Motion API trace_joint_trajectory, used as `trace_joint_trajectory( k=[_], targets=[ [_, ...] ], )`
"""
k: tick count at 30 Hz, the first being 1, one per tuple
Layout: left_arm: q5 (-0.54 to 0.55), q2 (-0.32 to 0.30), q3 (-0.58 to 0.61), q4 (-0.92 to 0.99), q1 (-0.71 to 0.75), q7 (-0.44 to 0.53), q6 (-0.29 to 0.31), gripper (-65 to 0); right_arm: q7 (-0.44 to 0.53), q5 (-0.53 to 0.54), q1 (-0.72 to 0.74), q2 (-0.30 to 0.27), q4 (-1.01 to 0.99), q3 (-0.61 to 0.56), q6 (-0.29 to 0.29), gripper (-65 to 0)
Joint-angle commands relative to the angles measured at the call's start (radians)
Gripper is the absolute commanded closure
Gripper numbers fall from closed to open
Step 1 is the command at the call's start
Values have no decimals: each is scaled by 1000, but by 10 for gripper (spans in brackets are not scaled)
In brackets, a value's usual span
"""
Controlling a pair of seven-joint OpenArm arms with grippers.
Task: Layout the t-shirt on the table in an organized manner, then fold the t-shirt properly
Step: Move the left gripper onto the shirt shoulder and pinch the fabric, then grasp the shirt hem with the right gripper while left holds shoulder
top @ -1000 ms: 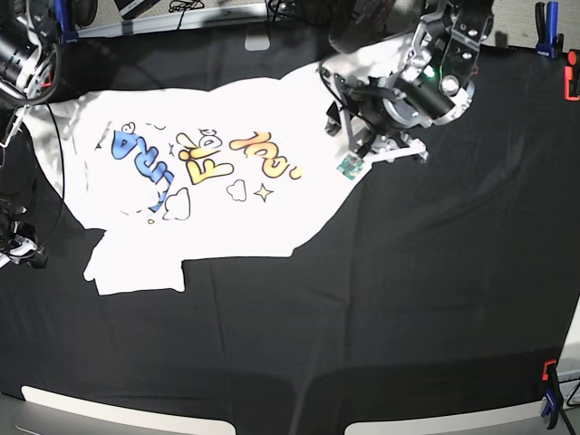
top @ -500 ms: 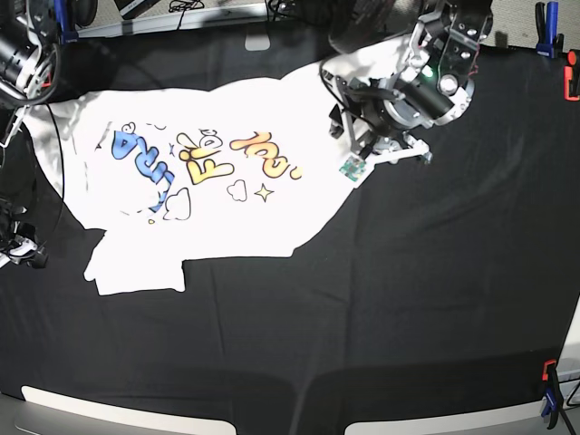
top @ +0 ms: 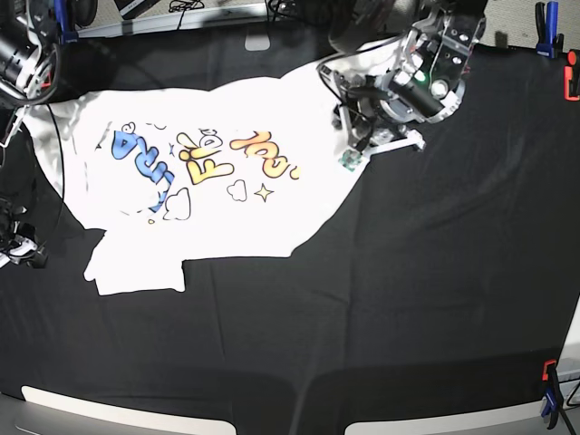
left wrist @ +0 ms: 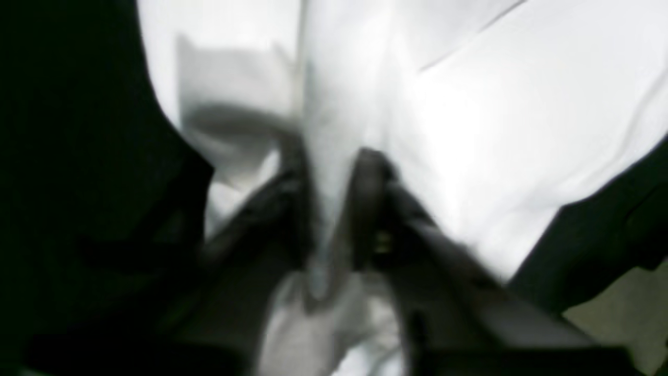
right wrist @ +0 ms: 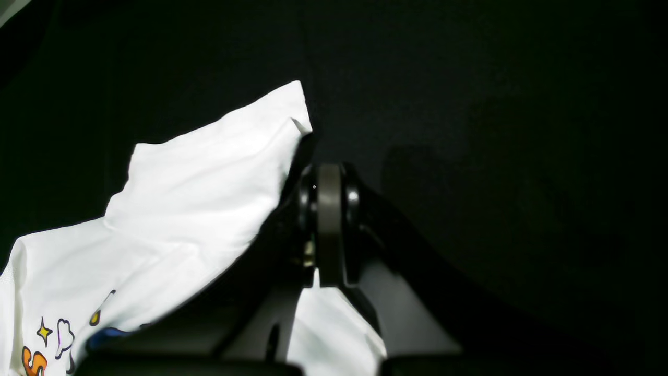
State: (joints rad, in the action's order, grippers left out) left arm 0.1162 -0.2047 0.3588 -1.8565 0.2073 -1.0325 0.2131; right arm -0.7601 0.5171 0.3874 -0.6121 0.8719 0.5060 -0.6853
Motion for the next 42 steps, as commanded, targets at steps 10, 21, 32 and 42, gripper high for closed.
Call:
trace_joint_trajectory(
  k=[10,21,32,42],
  targets=[
    [-108,2,-2,-186,-9,13,-4,0,21,18,25,-27,18,4,-13,0],
    [-149,2,-2,-198,-8,12,-4,0,313,-146,26,66,18,4,-13,-327],
    [-150,2,-2,-198,-8,8,-4,0,360,-315,142,225,-46,2,180,-325],
    [-150,2,-2,-198,-8,8,-4,0,406,-339,172,219,-261,2,266,-325]
  ],
)
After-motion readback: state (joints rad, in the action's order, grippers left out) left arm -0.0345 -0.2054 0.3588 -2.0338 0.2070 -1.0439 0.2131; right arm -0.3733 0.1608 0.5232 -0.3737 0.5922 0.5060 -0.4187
